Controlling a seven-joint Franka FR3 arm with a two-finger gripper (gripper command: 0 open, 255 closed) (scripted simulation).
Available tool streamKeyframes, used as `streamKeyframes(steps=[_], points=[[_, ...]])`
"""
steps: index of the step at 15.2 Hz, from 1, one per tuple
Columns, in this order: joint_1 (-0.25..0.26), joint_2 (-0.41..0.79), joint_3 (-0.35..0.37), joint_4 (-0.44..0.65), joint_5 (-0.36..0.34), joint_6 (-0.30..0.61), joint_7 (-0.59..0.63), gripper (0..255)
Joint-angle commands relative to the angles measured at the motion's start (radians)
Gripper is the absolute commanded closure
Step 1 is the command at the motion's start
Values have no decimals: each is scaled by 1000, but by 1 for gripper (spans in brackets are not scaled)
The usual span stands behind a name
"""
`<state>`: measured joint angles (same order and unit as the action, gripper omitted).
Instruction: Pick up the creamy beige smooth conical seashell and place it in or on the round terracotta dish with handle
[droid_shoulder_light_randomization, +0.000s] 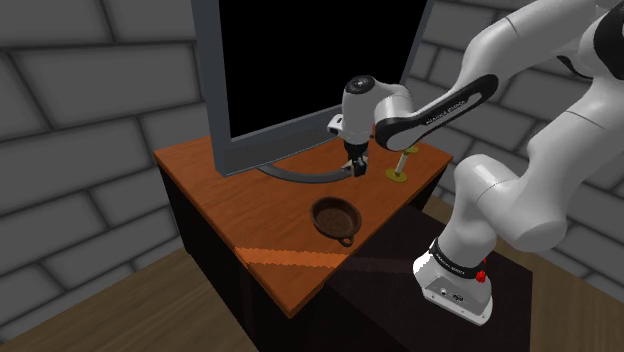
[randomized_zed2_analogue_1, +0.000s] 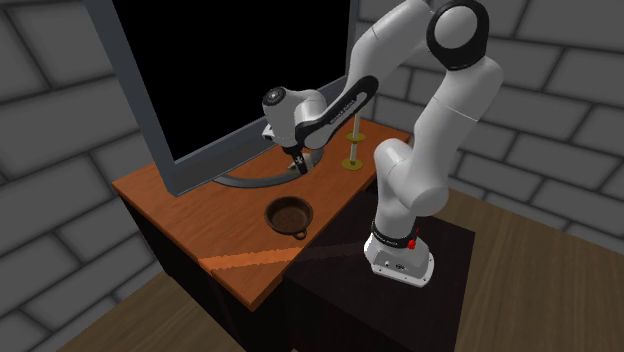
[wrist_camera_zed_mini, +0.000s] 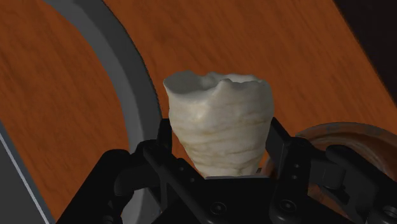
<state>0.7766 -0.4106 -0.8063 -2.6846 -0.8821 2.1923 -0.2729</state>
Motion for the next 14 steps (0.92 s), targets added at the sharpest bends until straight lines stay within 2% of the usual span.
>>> streamKeyframes(steps=[1, 11, 14], points=[[25, -20, 51, -14, 29, -36, 49, 255], [207, 22, 233, -3, 224, -111, 255, 255], [209, 63, 219, -17, 215, -57, 267, 255]])
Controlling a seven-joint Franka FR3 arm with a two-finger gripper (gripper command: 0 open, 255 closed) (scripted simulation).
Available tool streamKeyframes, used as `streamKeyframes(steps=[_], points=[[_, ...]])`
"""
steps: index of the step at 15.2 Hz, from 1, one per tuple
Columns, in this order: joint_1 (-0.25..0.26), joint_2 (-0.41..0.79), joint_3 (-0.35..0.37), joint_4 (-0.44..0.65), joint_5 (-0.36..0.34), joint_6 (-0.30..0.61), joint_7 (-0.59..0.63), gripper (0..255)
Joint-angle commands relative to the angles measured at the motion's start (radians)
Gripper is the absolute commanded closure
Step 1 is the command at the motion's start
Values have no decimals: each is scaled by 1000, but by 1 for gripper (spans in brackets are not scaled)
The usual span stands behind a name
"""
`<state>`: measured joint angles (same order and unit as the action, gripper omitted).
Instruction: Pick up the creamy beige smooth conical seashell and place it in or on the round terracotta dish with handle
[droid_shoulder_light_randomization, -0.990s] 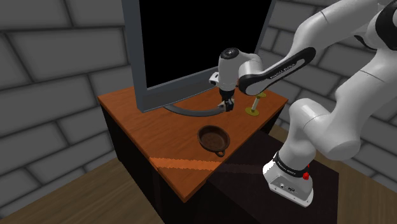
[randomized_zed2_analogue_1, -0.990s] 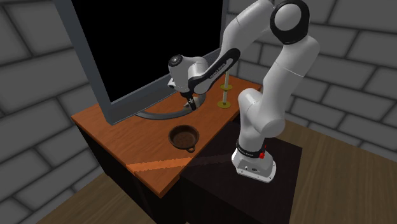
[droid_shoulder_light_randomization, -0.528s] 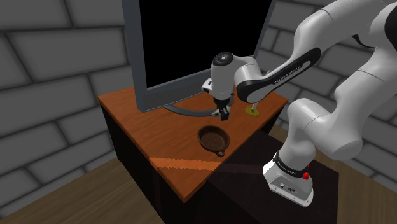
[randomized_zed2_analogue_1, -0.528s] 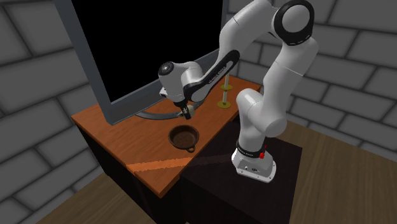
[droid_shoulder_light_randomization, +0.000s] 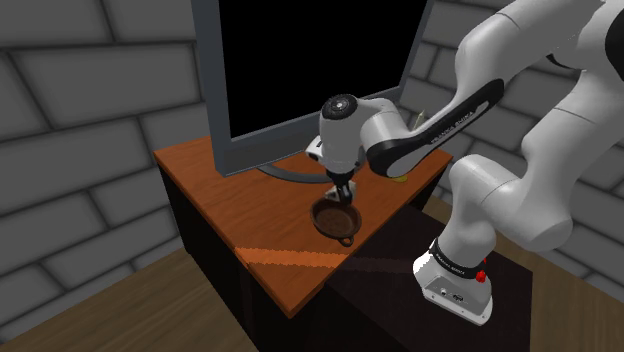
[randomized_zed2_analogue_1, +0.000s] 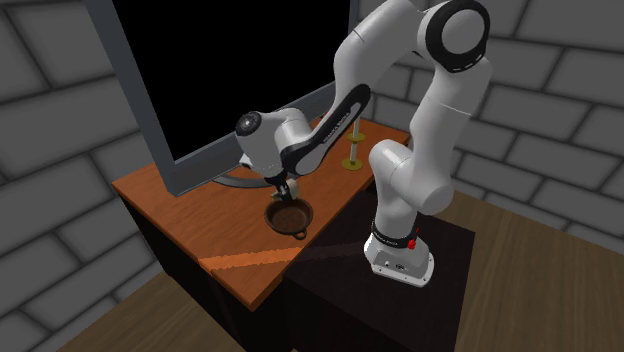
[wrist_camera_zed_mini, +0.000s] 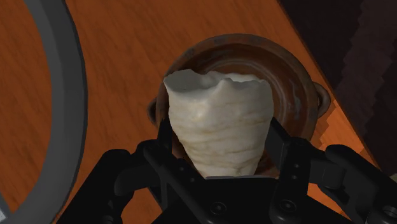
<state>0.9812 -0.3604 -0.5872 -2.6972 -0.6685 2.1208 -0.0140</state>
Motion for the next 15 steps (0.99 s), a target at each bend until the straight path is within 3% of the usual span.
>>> streamKeyframes(steps=[1, 11, 15], points=[[5, 27, -5, -8, -1, 33, 12, 255], [16, 195, -47, -36, -12, 226, 47, 255], [16, 208, -48, -37, -12, 239, 49, 255]])
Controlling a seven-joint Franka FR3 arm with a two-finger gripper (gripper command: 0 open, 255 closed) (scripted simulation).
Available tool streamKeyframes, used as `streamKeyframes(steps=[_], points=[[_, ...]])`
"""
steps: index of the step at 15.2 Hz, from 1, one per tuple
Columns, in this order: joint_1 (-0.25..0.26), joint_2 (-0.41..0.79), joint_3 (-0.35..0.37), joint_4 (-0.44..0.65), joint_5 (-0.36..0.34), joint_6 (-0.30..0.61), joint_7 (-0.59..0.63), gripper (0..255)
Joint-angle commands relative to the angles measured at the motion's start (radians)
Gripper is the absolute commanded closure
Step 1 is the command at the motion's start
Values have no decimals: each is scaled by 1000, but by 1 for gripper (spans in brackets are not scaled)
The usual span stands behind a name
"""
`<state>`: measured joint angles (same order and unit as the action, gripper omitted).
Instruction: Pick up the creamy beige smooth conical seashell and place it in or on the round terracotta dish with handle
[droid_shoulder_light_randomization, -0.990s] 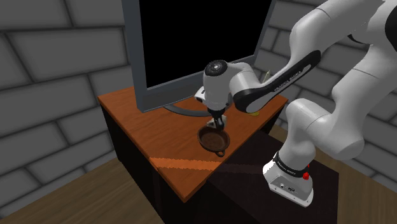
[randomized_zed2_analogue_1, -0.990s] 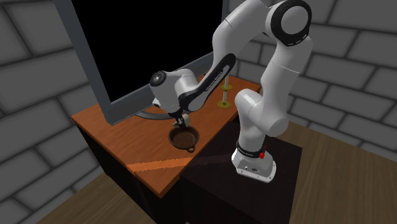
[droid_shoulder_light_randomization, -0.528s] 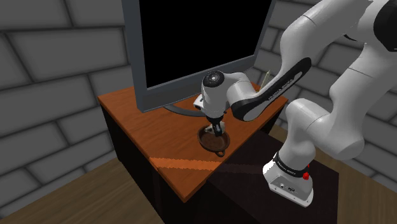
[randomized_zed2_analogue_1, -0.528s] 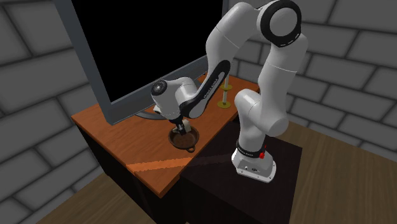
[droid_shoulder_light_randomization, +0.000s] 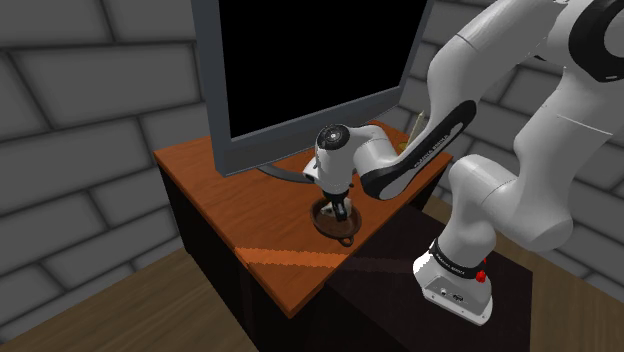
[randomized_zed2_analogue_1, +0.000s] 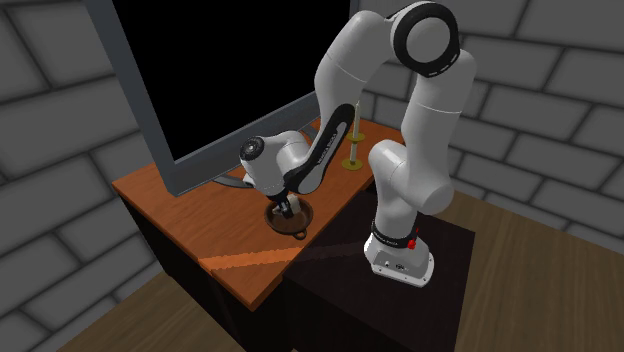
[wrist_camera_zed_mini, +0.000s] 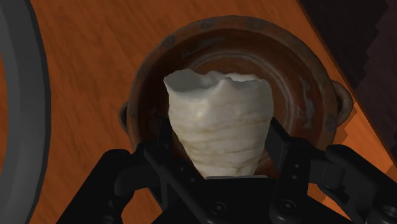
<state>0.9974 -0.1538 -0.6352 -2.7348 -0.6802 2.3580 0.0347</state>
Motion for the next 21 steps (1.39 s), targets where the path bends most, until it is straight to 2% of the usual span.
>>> streamKeyframes(steps=[1, 4, 5, 10, 14, 21], points=[[0, 1, 0, 0, 0, 1, 0, 255], [0, 1, 0, 0, 0, 1, 0, 255], [0, 1, 0, 0, 0, 1, 0, 0], [0, 1, 0, 0, 0, 1, 0, 0], [25, -124, 51, 44, 44, -173, -10, 0], [24, -124, 52, 44, 45, -173, -10, 0]])
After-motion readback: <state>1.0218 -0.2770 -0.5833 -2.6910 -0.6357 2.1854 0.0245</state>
